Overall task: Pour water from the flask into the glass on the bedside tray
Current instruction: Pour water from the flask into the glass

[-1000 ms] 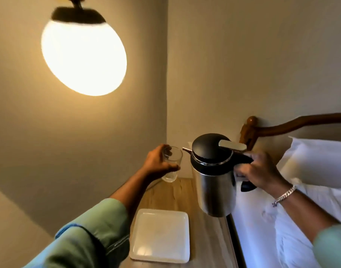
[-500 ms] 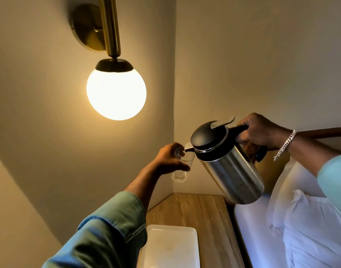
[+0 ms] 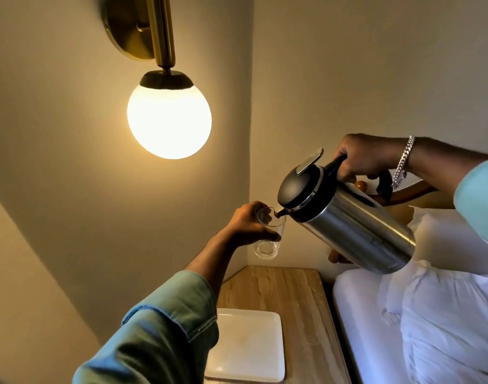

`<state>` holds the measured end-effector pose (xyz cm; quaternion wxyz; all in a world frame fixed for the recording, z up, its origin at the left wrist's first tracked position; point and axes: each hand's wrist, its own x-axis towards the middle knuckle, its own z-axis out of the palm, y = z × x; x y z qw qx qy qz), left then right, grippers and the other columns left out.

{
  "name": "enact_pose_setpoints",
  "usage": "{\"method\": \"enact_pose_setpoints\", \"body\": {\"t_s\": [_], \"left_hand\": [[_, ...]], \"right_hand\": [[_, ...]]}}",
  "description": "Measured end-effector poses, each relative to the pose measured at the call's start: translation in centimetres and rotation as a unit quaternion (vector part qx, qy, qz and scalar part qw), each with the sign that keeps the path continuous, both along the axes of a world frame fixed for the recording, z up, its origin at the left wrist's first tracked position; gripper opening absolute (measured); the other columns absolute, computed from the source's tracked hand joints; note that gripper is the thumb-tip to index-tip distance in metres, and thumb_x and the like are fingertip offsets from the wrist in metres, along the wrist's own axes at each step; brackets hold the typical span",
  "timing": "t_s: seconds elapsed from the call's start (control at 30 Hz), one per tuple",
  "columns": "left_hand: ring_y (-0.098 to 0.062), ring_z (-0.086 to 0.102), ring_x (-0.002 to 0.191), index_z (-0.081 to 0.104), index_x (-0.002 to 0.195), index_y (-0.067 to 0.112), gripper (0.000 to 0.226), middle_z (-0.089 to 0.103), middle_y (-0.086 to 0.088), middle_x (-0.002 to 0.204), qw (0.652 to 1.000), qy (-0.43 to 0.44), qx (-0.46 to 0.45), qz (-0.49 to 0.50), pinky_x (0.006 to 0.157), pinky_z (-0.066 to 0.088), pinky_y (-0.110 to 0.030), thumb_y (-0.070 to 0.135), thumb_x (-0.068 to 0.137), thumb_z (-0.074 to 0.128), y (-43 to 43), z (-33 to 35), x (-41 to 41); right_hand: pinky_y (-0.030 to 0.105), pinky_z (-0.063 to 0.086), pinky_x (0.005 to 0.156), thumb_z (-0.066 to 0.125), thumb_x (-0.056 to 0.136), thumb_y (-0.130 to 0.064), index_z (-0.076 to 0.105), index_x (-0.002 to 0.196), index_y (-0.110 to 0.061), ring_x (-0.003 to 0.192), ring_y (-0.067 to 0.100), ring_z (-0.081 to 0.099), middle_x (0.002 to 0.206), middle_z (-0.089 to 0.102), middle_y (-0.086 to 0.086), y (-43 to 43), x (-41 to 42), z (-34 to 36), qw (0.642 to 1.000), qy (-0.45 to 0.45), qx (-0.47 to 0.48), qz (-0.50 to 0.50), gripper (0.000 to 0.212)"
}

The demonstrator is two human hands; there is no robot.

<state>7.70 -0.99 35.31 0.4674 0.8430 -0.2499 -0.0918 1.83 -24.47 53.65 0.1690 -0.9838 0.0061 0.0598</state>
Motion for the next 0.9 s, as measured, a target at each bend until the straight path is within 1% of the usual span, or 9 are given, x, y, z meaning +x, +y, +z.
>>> {"method": "enact_pose_setpoints", "body": {"t_s": [0.07,0.17,0.27,0.33,0.4,0.53,0.63,0.8,0.9], "left_hand": [[-0.007,0.06,0.09,0.057,0.115,0.013,0.066,0.063,0.002,0.103,1.0,0.0,0.005,-0.004,0.071,0.048,-0.015,0.027,0.058,0.085,0.0,-0.2,-0.1],[-0.009,0.061,0.092,0.057,0.115,0.013,0.066,0.063,0.001,0.105,1.0,0.005,0.011,-0.009,0.071,0.048,-0.015,0.027,0.058,0.085,-0.1,-0.8,-0.3],[-0.009,0.06,0.093,0.057,0.116,0.013,0.066,0.062,0.001,0.107,1.0,0.005,0.014,-0.012,0.072,0.047,-0.015,0.029,0.058,0.085,-0.1,-1.1,-0.6],[-0.007,0.06,0.091,0.057,0.116,0.014,0.067,0.062,0.002,0.105,1.0,0.007,0.014,-0.011,0.069,0.046,-0.014,0.03,0.058,0.085,0.1,-1.1,-0.7],[-0.007,0.059,0.089,0.056,0.116,0.014,0.067,0.061,0.003,0.104,1.0,0.01,0.015,-0.011,0.068,0.045,-0.013,0.031,0.058,0.085,0.3,-1.1,-0.7],[-0.009,0.059,0.092,0.055,0.116,0.015,0.067,0.061,0.003,0.105,1.0,0.017,0.01,-0.009,0.07,0.046,-0.014,0.029,0.058,0.085,0.8,-1.5,-0.6],[-0.012,0.06,0.094,0.055,0.116,0.015,0.067,0.061,0.002,0.106,1.0,0.021,0.009,-0.012,0.071,0.046,-0.014,0.028,0.058,0.085,1.0,-1.7,-0.6],[-0.003,0.058,0.086,0.055,0.114,0.018,0.066,0.059,0.01,0.098,1.0,0.024,0.008,-0.016,0.066,0.045,-0.012,0.03,0.057,0.086,0.9,-2.0,-0.7],[-0.002,0.058,0.086,0.055,0.113,0.019,0.066,0.059,0.012,0.097,1.0,0.025,0.006,-0.017,0.067,0.043,-0.012,0.03,0.056,0.086,0.7,-2.0,-0.8]], "right_hand": [[0.026,0.034,0.041,0.065,0.065,0.002,0.068,0.054,-0.007,0.044,0.021,0.038,0.052,0.05,0.008,0.4,0.0,0.6,1.0,0.014,-0.015,0.005,0.014],[0.022,0.032,0.038,0.064,0.064,0.002,0.067,0.047,-0.011,0.035,0.014,0.035,0.043,0.047,0.002,1.3,0.2,1.2,0.999,0.032,-0.035,0.011,0.021],[0.02,0.033,0.035,0.065,0.062,0.0,0.069,0.06,0.0,0.032,0.013,0.037,0.048,0.05,0.006,2.2,0.5,1.6,0.997,0.033,-0.067,0.017,0.005],[0.017,0.032,0.031,0.066,0.065,0.0,0.07,0.065,0.004,0.027,0.006,0.039,0.043,0.052,0.002,2.8,0.7,1.7,0.995,0.036,-0.088,0.028,0.005],[0.015,0.031,0.028,0.066,0.067,0.001,0.068,0.059,-0.001,0.024,0.002,0.039,0.035,0.051,-0.005,3.4,0.8,1.8,0.993,0.045,-0.104,0.039,0.009],[0.015,0.03,0.028,0.066,0.067,0.001,0.062,0.048,-0.01,0.023,0.002,0.037,0.033,0.048,-0.006,4.2,1.1,1.9,0.988,0.051,-0.133,0.055,0.022],[0.013,0.028,0.027,0.066,0.066,0.002,0.061,0.047,-0.009,0.022,0.002,0.038,0.03,0.046,-0.006,4.7,1.2,1.9,0.986,0.049,-0.145,0.066,0.023],[0.011,0.028,0.027,0.067,0.063,0.001,0.062,0.048,-0.007,0.023,0.003,0.039,0.035,0.048,-0.004,5.5,1.7,1.7,0.981,0.052,-0.174,0.074,0.018],[0.012,0.028,0.026,0.067,0.061,0.0,0.062,0.045,-0.009,0.026,0.002,0.04,0.033,0.047,-0.006,5.8,2.1,1.6,0.977,0.049,-0.192,0.076,0.019]]}}
